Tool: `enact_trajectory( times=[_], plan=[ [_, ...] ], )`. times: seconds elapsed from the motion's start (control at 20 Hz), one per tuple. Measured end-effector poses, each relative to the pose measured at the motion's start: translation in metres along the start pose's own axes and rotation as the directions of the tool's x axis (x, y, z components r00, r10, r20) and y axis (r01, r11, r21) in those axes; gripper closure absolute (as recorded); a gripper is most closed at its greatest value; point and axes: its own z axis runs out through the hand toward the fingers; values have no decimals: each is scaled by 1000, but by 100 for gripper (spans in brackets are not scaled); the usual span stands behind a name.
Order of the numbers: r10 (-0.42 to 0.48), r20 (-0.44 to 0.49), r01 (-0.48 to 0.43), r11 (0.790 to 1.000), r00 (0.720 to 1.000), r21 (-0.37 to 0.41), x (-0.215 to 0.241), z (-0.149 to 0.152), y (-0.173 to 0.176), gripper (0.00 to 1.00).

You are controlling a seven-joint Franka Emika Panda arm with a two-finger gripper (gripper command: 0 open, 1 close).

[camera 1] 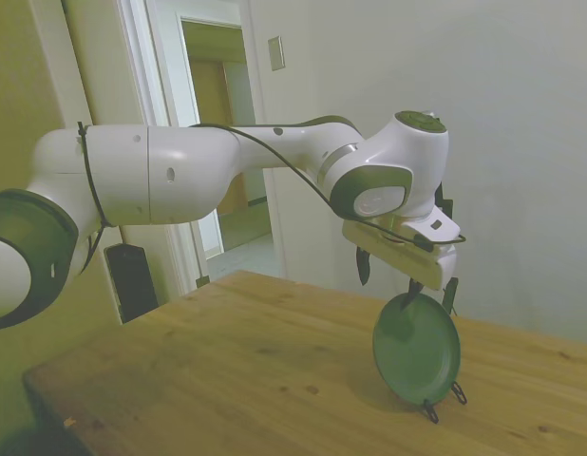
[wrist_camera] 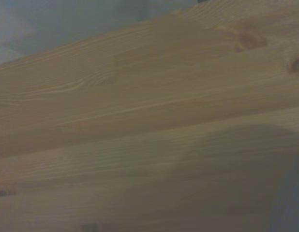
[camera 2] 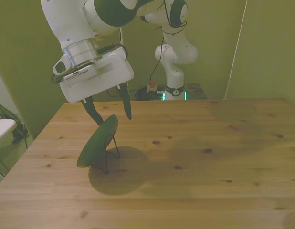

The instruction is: Unload the plate

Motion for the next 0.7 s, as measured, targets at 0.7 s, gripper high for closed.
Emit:
enact_trajectory(
  times=[0.7],
  plan=[
    [39,18,-38,999,999,-18,10,4,23,100]
  ],
)
